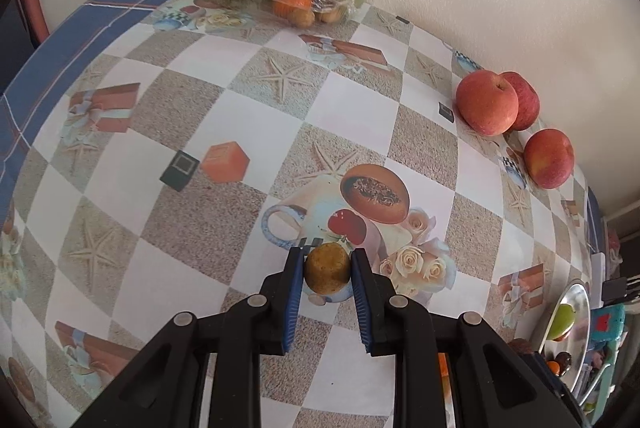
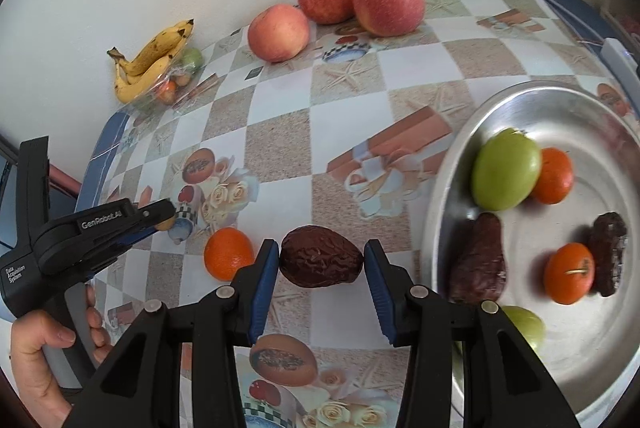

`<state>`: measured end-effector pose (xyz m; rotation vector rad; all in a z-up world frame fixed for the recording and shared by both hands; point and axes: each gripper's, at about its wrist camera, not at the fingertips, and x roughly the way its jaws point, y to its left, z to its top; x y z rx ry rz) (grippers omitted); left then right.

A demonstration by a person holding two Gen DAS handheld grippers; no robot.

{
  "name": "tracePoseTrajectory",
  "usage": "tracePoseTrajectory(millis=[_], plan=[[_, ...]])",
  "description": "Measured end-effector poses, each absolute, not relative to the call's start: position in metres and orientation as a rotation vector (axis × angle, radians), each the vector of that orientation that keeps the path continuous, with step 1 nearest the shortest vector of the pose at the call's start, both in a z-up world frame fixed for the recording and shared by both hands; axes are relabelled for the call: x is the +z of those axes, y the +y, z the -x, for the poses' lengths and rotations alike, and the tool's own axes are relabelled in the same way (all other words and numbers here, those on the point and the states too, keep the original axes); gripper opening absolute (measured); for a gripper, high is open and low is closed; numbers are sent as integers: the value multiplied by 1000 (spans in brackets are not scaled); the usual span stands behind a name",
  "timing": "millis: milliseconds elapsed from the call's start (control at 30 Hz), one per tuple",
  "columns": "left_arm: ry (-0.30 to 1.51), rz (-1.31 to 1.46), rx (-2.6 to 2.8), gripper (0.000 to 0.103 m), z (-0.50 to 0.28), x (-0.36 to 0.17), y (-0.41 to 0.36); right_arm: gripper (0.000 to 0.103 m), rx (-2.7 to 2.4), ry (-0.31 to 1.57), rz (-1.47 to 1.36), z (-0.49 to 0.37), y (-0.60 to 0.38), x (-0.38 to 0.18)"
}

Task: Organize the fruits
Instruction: 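Grasp the small brown fruit with the left gripper while the right gripper grasps a dried date, then carry small fruit and date over the plate and release both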

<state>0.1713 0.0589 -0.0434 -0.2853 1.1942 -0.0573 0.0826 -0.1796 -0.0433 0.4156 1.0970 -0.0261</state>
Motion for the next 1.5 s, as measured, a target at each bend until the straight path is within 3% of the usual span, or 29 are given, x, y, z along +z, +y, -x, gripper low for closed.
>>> tracePoseTrajectory(millis=[900, 1500], plan=[[1105, 163, -74, 26, -129, 1, 16, 46, -94, 1006, -378, -46, -214, 2], [1097, 8, -325, 26, -88, 12, -102, 46, -375, 981, -500, -5, -320, -7]])
